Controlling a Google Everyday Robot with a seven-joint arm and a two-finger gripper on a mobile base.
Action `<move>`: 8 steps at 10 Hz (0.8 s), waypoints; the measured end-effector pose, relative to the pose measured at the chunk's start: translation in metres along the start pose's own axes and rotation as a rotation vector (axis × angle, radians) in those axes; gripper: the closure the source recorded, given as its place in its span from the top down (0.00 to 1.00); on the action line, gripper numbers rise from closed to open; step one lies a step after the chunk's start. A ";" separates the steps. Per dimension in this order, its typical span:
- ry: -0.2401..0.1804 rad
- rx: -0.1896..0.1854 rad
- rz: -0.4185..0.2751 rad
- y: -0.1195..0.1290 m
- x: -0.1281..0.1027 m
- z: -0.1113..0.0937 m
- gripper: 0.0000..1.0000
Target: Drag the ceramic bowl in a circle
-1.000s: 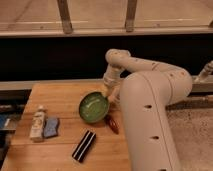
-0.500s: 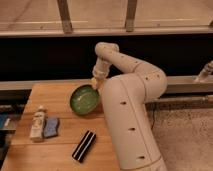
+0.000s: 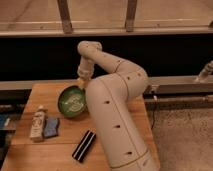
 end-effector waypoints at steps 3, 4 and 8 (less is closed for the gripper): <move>0.045 -0.025 -0.077 0.061 0.021 0.014 0.00; 0.056 -0.040 -0.077 0.074 0.036 0.019 0.00; 0.059 -0.045 0.047 0.073 0.108 0.018 0.00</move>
